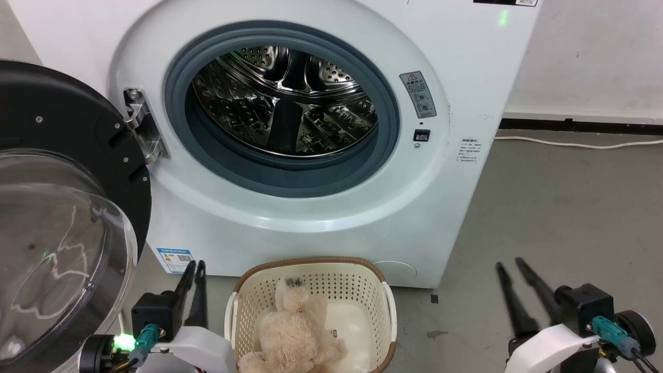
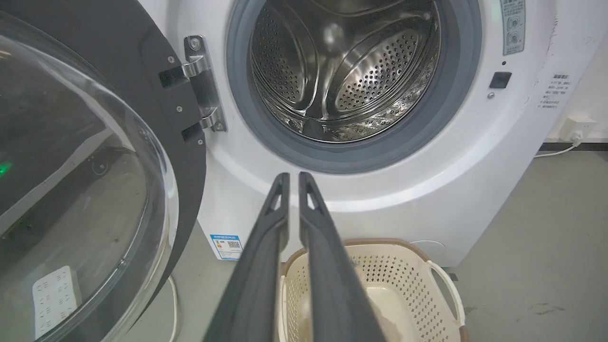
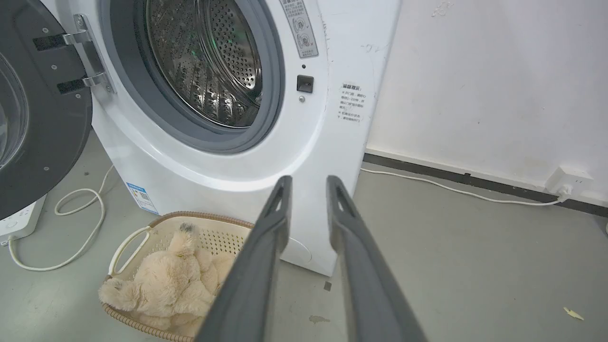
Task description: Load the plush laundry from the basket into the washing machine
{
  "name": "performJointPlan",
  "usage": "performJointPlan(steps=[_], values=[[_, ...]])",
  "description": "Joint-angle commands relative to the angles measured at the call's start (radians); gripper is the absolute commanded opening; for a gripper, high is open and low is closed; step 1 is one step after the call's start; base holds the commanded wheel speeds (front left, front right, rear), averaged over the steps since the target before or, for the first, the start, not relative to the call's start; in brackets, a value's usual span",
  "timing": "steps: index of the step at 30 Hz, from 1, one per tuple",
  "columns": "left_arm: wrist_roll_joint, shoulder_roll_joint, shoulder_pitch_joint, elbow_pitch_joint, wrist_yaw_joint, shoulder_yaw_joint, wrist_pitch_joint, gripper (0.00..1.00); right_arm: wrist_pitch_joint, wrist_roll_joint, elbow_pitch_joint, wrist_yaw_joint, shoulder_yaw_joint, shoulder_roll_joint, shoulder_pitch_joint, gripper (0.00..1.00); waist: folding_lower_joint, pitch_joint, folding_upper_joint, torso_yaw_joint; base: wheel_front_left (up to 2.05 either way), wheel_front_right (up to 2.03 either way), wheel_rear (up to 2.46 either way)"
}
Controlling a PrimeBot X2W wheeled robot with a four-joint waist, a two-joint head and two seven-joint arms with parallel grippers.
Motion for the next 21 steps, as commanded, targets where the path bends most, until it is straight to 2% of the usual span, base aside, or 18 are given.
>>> performJointPlan(steps=[1, 21], values=[[-0.001, 0.0, 0.0, 0.0, 0.0, -0.001, -0.001, 1.0, -0.001, 0.001, 0.0, 0.0, 0.0, 0.0, 0.0, 1.0, 0.0, 0.0, 0.0, 0.0, 0.0, 0.0, 0.0], [-0.066, 0.0, -0.016, 0.02, 0.008, -0.045, -0.046, 1.0, -0.047, 0.078, -0.002, 0.0, 0.004, 0.0, 0.003, 1.0, 0.0, 0.033, 0.0, -0.013, 0.0, 0.0, 0.0]])
